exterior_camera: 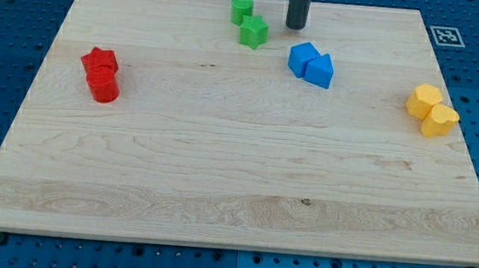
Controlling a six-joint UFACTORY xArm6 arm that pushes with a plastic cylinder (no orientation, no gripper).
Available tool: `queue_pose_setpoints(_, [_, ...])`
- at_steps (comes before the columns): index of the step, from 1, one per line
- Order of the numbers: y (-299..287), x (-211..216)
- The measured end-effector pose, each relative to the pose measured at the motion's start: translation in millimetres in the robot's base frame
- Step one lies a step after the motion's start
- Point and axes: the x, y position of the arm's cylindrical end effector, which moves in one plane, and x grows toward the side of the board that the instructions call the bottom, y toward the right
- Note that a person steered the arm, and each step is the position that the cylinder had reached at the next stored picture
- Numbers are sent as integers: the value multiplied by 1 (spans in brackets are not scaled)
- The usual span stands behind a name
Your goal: Separate the green circle from the green star
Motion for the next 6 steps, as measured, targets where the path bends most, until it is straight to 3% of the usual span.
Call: queue_pose_setpoints(6, [-97, -20])
